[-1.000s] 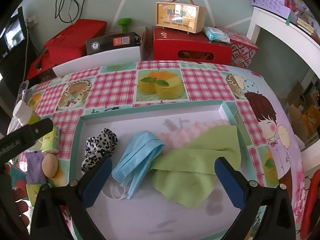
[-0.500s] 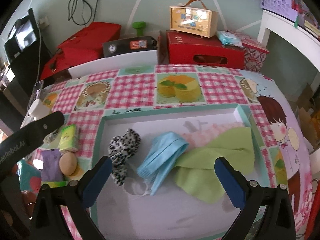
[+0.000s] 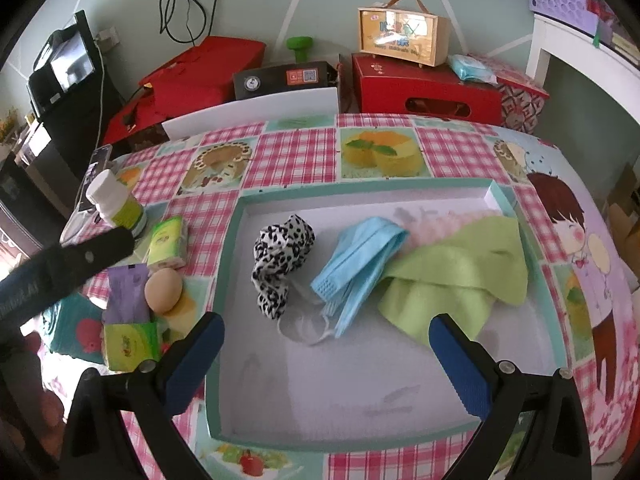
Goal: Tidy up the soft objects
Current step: 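Move both open tools back toward the items beside the tray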
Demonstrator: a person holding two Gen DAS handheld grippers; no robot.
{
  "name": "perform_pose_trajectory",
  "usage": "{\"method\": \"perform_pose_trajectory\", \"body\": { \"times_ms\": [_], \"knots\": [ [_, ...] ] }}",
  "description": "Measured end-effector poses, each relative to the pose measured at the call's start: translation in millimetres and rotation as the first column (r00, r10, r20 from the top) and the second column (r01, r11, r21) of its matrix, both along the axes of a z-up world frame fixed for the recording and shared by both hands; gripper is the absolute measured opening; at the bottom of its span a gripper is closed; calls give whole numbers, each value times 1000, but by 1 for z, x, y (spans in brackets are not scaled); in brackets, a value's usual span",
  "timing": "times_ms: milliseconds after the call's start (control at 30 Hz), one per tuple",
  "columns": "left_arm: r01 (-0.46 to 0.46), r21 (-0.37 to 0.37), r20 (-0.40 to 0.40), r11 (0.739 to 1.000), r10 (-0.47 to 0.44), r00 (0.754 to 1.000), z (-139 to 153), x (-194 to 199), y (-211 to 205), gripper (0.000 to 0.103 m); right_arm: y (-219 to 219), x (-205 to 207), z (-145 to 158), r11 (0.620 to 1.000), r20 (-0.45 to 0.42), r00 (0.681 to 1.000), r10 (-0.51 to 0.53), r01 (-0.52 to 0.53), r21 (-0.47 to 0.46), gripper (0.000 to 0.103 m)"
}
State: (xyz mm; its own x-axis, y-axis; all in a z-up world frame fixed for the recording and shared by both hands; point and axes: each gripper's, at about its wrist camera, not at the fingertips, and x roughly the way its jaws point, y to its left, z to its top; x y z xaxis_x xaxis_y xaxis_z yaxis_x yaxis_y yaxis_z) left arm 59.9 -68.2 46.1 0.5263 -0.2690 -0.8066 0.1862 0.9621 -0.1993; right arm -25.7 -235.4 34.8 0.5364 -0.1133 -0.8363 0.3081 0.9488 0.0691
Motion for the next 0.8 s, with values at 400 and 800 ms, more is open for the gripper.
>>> {"method": "perform_pose_trajectory", "body": {
  "times_ms": [400, 800],
  "knots": [
    [-30, -55, -27, 998, 29, 999, -7, -16, 26, 101, 18, -12, -4, 999, -6, 999, 41, -41, -1, 103],
    [-68, -95, -62, 993, 62, 996, -14, -34, 60, 101, 43, -19, -8, 995, -13, 995, 102, -102, -1, 103]
  ]
}}
